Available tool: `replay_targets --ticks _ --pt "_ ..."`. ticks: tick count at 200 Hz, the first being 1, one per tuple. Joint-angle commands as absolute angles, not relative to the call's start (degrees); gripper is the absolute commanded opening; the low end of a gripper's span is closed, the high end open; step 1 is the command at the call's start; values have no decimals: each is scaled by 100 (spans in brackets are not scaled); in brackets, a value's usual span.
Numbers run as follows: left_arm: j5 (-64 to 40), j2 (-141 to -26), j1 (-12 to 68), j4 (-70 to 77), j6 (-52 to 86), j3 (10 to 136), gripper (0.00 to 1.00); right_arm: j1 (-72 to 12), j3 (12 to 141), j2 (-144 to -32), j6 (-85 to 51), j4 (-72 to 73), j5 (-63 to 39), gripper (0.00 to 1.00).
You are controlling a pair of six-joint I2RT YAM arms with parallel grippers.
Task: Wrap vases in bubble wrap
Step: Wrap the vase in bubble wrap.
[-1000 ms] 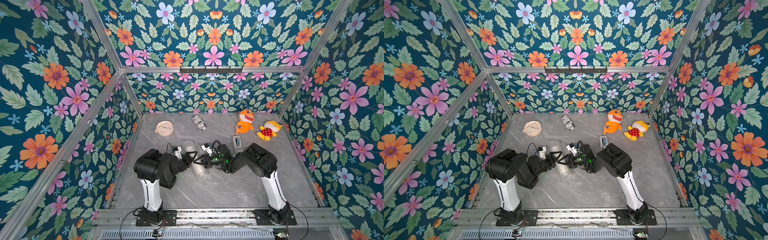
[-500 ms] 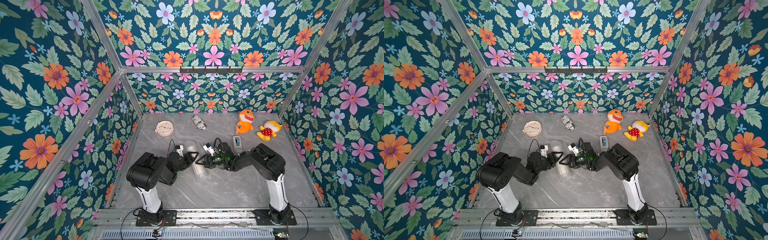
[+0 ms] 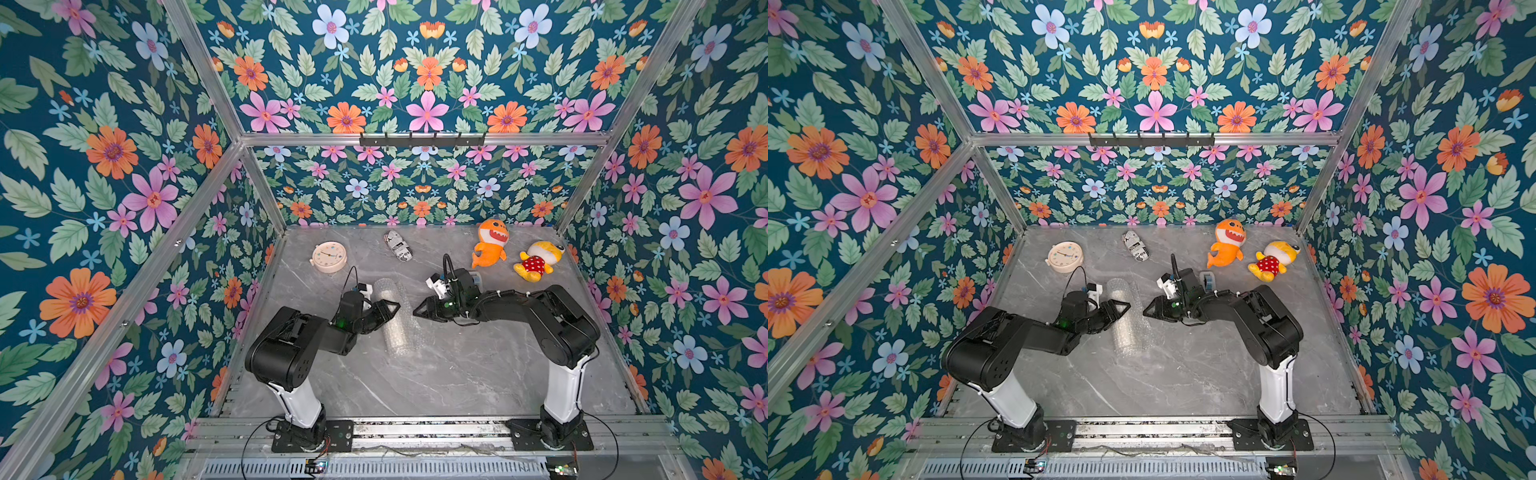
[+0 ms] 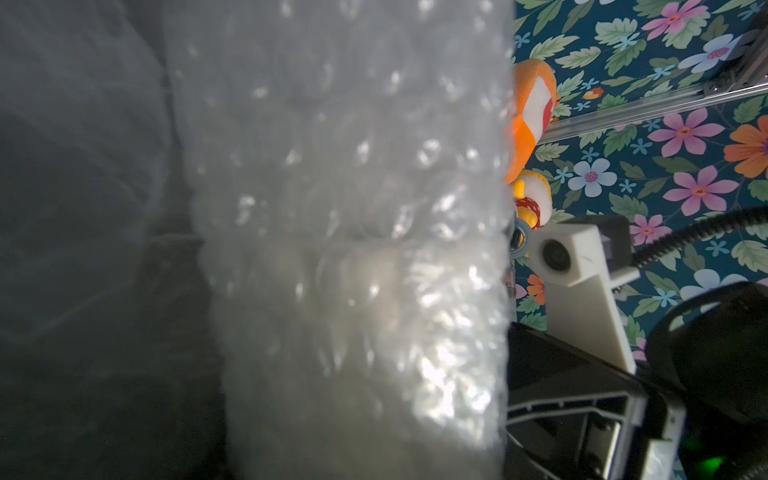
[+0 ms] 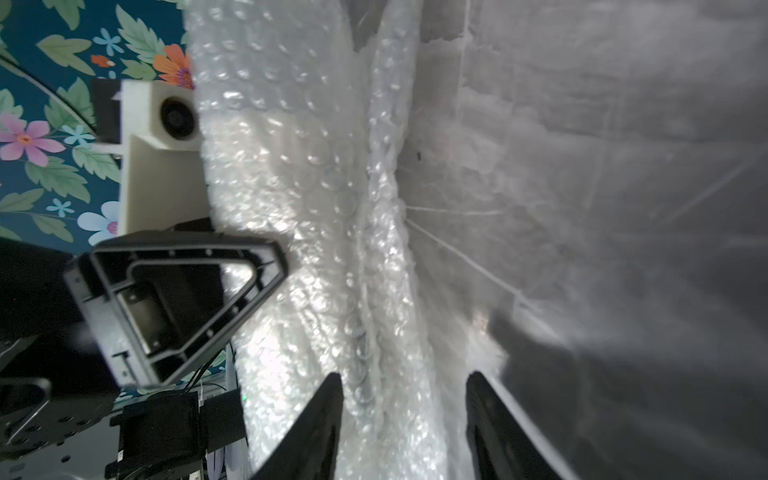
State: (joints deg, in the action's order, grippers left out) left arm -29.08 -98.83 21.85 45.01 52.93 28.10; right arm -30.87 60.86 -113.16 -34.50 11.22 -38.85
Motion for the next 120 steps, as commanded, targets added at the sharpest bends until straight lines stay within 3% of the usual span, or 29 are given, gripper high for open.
replay_targets --ticks 1,16,39,74,103,120 --pt "-3036 -9990 2177 4297 4916 2748 50 -3096 6395 -11587 -3419 933 -4001 50" --pt "-3076 -10050 2178 4418 4950 2723 50 -3101 6503 -11796 -3545 1156 -4113 49" --pt "-3102 -10072 2164 4444 4966 2709 50 -3099 6517 -11935 -3690 1467 -4216 36" --pt "-3203 -10020 2139 4438 4984 2746 51 -3106 6395 -12104 -3978 2006 -4492 32" --pt "-3250 -9922 2100 4277 4924 2760 53 -3147 6290 -12199 -4322 2568 -4695 21" --pt "-3249 -9831 2078 4047 4816 2775 57 -3170 6230 -12178 -4414 2723 -4685 8"
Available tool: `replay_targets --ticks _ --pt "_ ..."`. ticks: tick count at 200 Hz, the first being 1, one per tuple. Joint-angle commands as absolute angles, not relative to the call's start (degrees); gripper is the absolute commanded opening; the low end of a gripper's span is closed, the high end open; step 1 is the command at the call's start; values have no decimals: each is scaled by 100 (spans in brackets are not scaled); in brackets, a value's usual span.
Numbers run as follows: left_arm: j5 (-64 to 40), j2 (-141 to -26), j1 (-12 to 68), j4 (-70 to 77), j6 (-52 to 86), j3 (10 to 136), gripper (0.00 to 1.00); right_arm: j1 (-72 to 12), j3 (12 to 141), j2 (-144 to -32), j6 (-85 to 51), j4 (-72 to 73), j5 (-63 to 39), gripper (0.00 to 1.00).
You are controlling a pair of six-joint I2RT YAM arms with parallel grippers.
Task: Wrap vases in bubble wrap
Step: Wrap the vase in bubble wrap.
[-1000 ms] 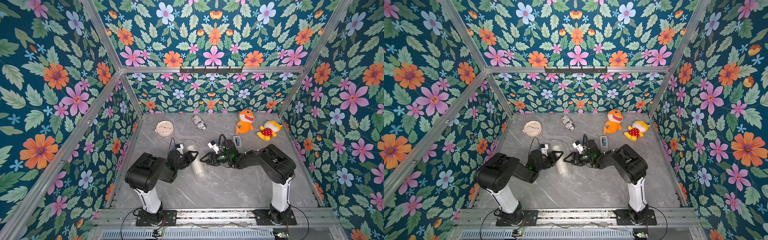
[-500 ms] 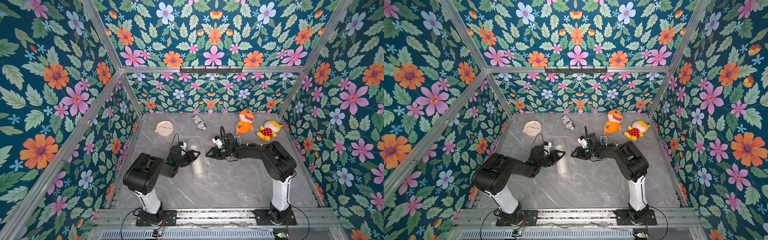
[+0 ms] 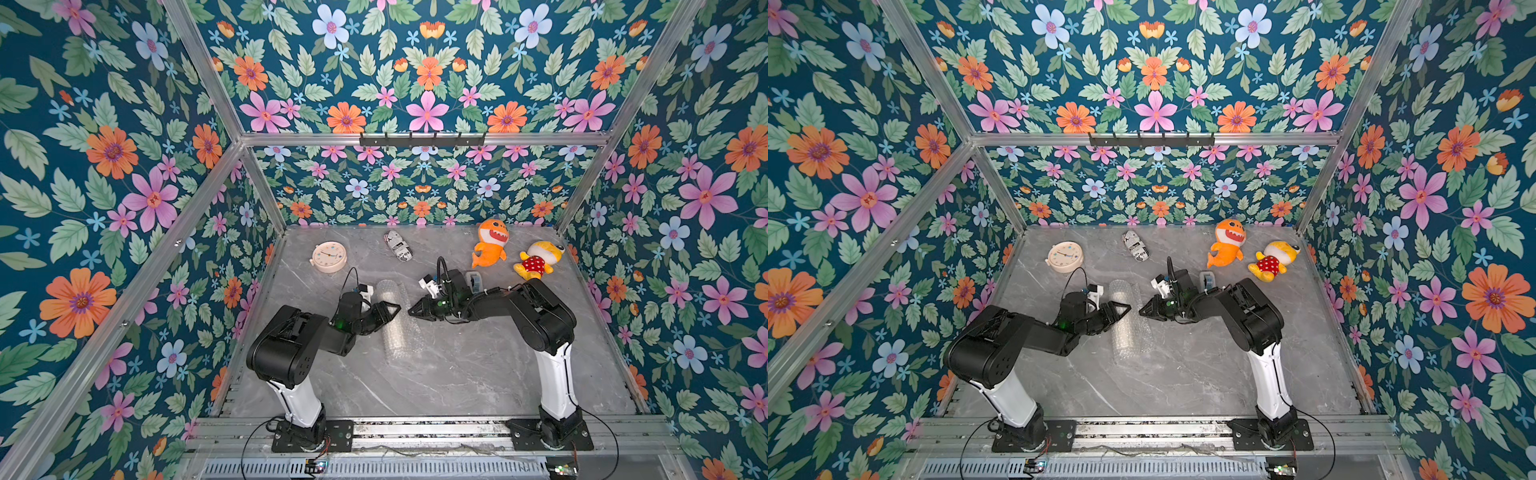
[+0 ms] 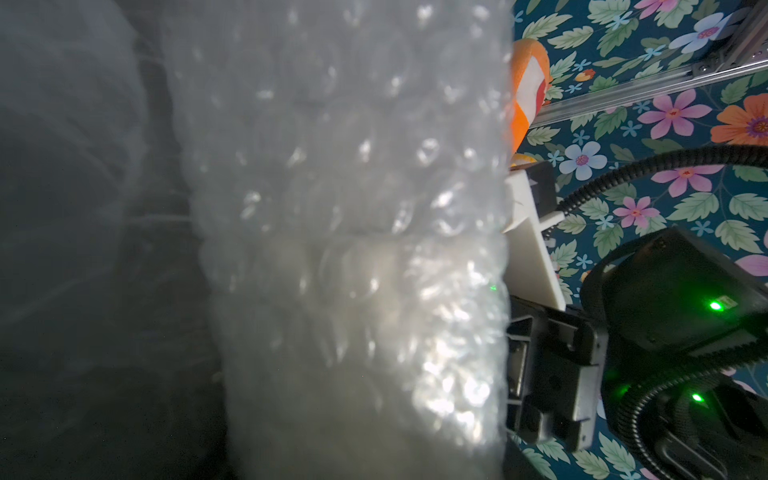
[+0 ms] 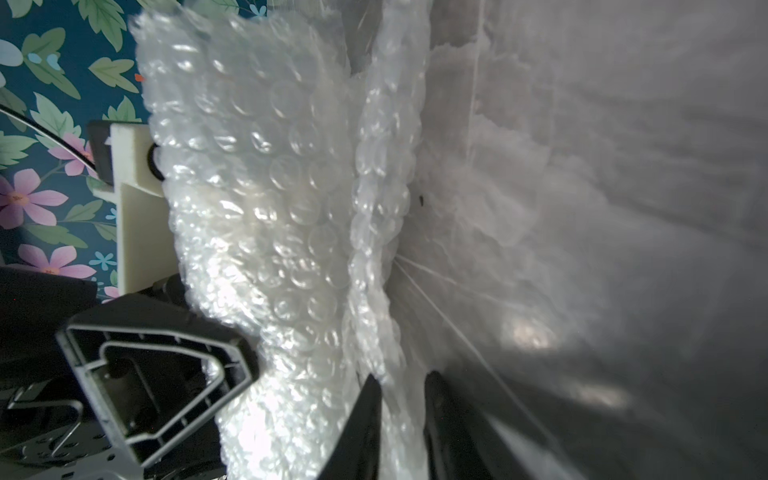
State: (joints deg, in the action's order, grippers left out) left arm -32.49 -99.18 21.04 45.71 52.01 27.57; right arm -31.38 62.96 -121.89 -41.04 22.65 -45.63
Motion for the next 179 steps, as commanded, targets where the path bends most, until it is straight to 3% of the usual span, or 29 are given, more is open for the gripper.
replay_targets --ticks 1,21,63,113,179 --pt "-3255 -9824 2076 4036 4816 2776 57 -3167 6222 -12175 -4426 2737 -4685 8" --pt "-3243 -9716 2062 3756 4659 2799 64 -3166 6087 -12072 -4615 3035 -4707 3" --pt "-3154 -9539 2039 3070 4337 2948 65 -3172 5962 -11752 -4831 3252 -4768 0" --pt "-3173 -9301 1975 2608 4142 3030 81 -3172 5926 -11686 -4887 3306 -4816 0" --pt "-3060 -9523 1971 2360 3970 3054 71 -3174 5879 -11317 -4807 3173 -4812 0"
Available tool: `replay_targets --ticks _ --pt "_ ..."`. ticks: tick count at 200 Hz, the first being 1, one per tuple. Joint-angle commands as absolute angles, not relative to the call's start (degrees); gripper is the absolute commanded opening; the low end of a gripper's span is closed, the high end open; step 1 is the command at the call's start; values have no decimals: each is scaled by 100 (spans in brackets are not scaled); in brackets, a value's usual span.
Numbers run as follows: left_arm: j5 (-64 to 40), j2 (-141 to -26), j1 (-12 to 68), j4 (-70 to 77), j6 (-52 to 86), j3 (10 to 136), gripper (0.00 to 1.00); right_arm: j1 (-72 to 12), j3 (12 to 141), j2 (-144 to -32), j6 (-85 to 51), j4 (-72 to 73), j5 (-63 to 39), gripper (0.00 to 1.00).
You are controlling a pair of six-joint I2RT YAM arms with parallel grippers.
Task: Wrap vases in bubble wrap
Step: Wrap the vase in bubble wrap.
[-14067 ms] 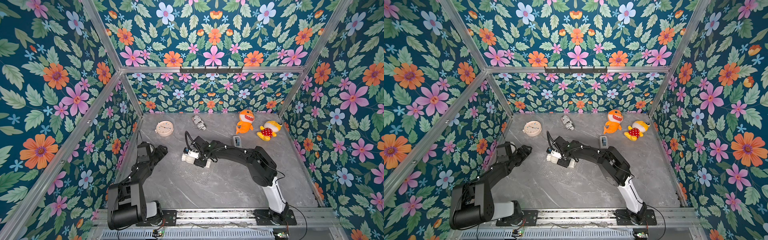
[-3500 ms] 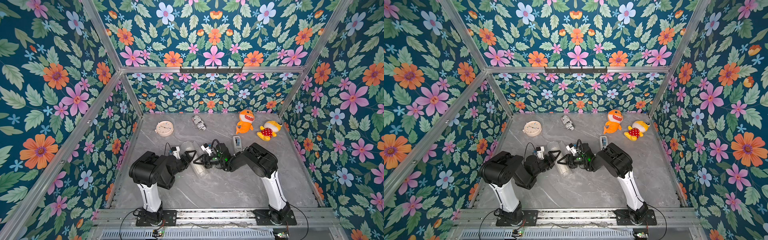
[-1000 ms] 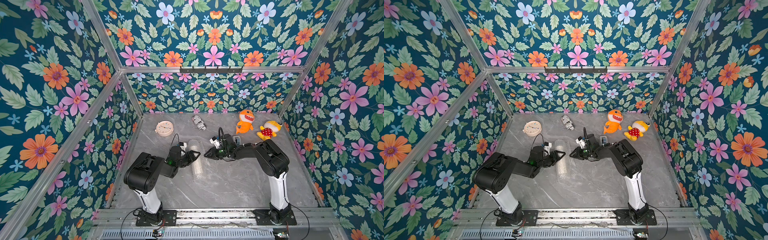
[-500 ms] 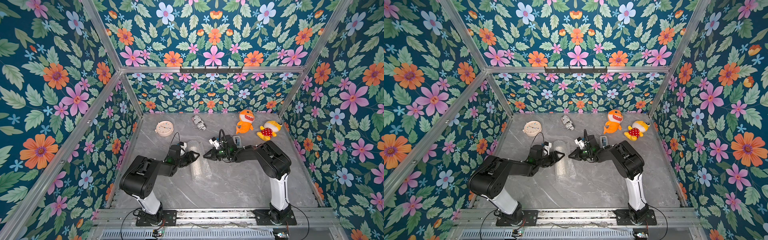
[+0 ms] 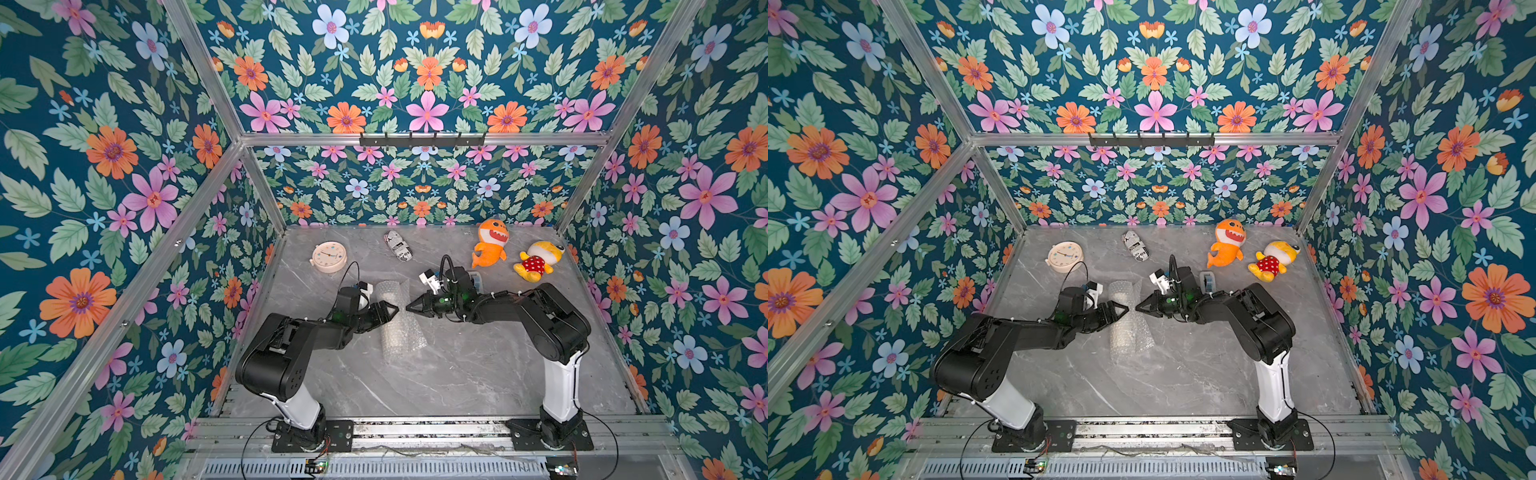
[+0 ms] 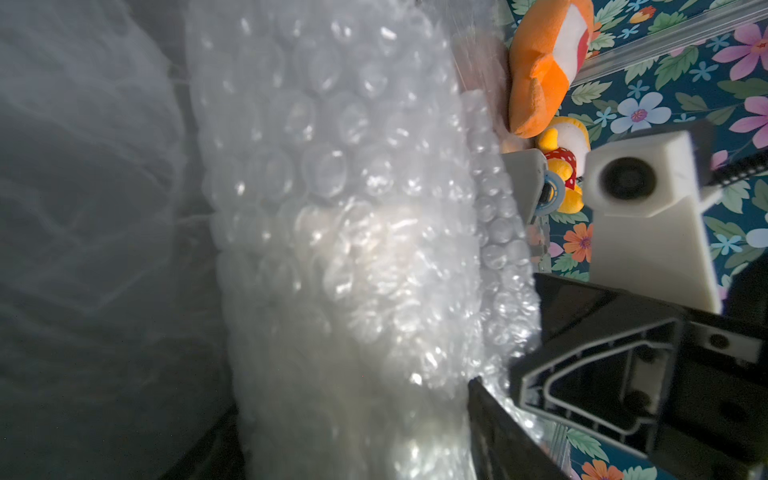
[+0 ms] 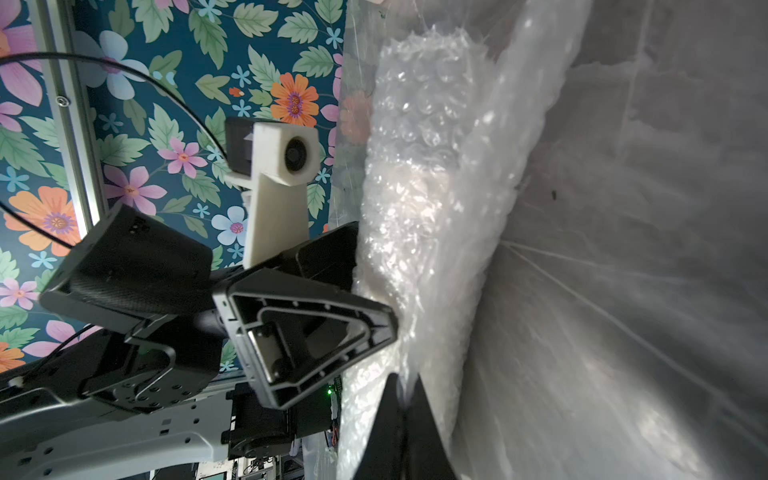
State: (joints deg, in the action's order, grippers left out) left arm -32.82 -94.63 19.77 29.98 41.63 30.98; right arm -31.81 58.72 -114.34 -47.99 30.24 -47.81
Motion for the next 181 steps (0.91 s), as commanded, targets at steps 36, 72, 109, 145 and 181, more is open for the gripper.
replay_targets --ticks 36,72,109,145,181 --pt "-2955 -9492 1976 2202 3863 3032 65 -3249 5939 -11364 -4904 3287 -4920 0" --pt "-2999 -9492 1970 2336 3961 3023 63 -3449 6148 -11485 -4973 3379 -5007 10" --pt "-3077 -9501 1974 2480 4058 2964 62 -3633 6393 -11696 -5051 3442 -5098 32" --pt "-3244 -9488 1976 2756 4274 2819 63 -3689 6399 -11857 -5132 3568 -5083 35" --pt "-3559 -9407 1949 3129 4618 2794 78 -3699 6298 -11984 -5197 3727 -5072 36"
